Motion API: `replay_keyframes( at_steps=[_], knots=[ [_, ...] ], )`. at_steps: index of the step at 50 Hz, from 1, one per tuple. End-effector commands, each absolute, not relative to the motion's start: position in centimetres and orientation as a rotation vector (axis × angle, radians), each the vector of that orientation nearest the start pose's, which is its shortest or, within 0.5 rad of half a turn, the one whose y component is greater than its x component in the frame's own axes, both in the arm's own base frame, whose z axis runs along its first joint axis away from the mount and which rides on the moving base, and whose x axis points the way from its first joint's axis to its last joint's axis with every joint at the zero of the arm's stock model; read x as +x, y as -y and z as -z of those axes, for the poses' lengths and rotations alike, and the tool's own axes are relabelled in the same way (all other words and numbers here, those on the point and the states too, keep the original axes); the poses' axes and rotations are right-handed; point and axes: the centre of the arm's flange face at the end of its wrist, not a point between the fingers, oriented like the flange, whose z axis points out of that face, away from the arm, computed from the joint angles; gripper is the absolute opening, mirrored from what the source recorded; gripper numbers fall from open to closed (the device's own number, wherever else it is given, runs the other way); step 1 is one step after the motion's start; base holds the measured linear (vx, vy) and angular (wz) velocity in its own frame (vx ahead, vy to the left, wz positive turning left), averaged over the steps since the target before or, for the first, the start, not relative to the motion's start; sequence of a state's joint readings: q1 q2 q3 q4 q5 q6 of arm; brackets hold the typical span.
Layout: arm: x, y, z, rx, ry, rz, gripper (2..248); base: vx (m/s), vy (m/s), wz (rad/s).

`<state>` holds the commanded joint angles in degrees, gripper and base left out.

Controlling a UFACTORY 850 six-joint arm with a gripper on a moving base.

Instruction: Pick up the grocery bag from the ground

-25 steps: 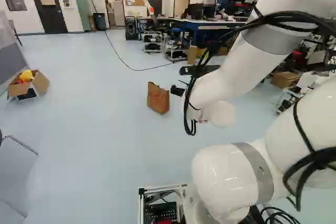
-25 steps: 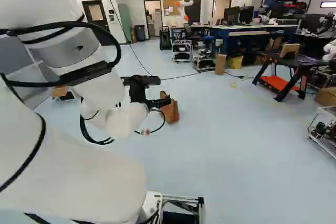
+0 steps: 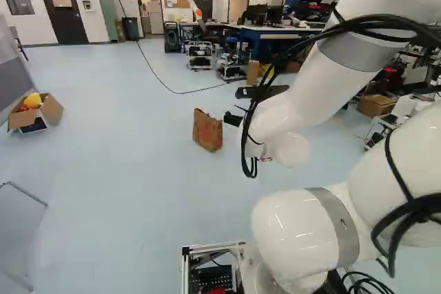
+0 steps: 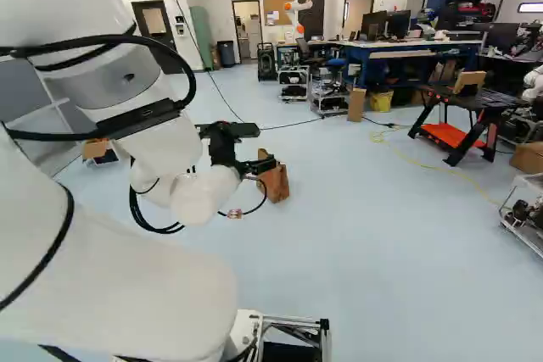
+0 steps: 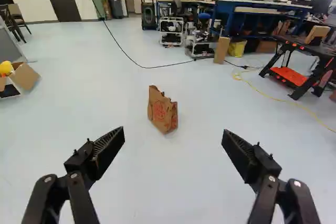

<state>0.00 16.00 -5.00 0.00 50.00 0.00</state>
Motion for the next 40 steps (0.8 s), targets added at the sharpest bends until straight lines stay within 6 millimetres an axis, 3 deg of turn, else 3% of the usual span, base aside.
replay_keyframes(
  at_steps=[40],
  knots=[
    [27.03, 0.0, -36.56, -2.558, 0.0, 1.824, 247, 0.404, 0.004, -0.018]
  ],
)
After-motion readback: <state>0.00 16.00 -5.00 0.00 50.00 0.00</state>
